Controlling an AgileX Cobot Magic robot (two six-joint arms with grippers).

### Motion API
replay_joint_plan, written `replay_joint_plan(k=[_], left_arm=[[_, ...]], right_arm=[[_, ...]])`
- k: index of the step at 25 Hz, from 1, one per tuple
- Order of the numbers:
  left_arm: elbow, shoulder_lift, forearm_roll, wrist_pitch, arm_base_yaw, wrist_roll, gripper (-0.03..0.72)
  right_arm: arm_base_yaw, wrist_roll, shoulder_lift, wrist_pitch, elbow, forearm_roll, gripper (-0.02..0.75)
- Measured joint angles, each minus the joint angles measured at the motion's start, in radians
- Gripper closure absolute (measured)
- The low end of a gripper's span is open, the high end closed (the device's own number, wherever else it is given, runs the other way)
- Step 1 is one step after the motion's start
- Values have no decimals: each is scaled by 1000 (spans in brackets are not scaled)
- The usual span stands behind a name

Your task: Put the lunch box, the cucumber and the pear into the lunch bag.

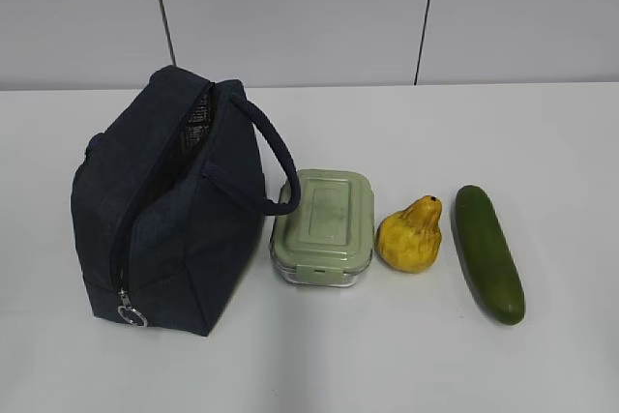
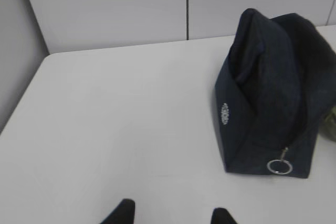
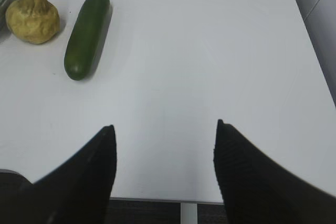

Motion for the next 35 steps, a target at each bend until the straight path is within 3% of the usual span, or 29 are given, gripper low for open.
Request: replay_joint_plan(k=[10,14,22,29,35], left_arm=[[-5,63,-154,1,-37,0,412],[-82,262,-231,-16,-39,6,412],[-313,693,-529,-101,-57,177,412],[-403,909,-551,-144,-59,238,412],[-457,1147,-646,-215,-59,320,412]], right_arm=[[96,31,20,-3,-7,0,283],[96,59,150,-18,-56,11,314],[113,90,507,-165,-156,169,326],[113,72,724,-279,-190,287,327],[100,-14,930,-315,-222,338,327]])
